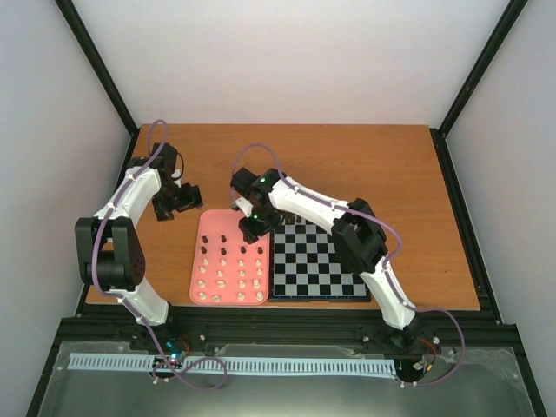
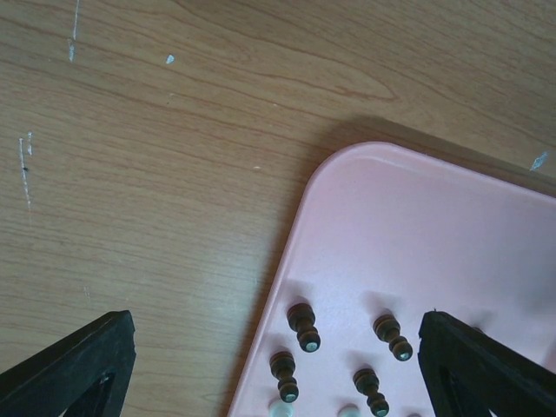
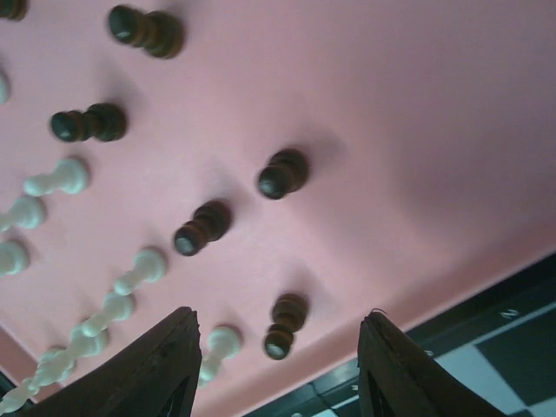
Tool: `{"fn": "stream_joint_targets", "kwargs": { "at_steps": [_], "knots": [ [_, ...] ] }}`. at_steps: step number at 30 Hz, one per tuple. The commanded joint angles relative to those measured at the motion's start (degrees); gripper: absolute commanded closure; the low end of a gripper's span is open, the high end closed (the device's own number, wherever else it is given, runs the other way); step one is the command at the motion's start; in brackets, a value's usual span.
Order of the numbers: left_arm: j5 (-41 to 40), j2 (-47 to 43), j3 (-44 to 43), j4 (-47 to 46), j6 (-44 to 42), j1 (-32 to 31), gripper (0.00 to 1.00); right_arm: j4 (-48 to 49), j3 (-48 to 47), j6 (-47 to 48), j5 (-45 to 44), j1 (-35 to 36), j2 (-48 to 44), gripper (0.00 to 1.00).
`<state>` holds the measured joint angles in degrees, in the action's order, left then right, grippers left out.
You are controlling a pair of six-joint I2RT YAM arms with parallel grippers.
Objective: Set up the chess pieces on the board
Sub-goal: Pick up the chess piece from the storage box.
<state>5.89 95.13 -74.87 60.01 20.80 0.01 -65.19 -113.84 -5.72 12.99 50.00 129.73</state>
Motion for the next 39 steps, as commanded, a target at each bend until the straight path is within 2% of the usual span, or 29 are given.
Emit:
{"fn": "stream_joint_targets", "kwargs": {
  "at_steps": [1, 9, 16, 19, 26, 30, 39],
  "knots": [
    [0.9, -0.2, -2.0, -0.2, -0.2, 0.1, 0.0, -2.5, -1.1, 1.8, 1.2, 2.3, 1.4, 0.51],
    [1.7, -1.1, -0.4, -0.9, -0.1, 0.0, 0.0, -2.9, 3.1, -0.1, -0.6, 2.9, 1.2, 0.52],
    [2.2, -1.7, 0.3, -1.4, -0.2, 0.1, 0.0, -3.2, 2.9, -1.1, -2.5, 2.9, 1.8, 0.52],
    [2.1, -1.7, 0.4, -1.5, -0.1, 0.0, 0.0, -3.2, 2.9, -0.8, -2.4, 2.9, 2.5, 0.57],
    [1.9, -1.4, 0.4, -1.3, -0.3, 0.0, 0.0, -3.3, 2.4, -0.1, -1.7, 2.9, 3.6, 0.61],
    [1.9, -1.4, 0.4, -1.5, -0.3, 0.0, 0.0, -3.4, 2.1, 0.1, -1.8, 2.9, 3.9, 0.67],
    [2.1, -1.2, 0.3, -1.5, -0.3, 0.0, 0.0, -4.2, 0.7, 0.5, -3.4, 2.9, 4.2, 0.91]
  ]
}}
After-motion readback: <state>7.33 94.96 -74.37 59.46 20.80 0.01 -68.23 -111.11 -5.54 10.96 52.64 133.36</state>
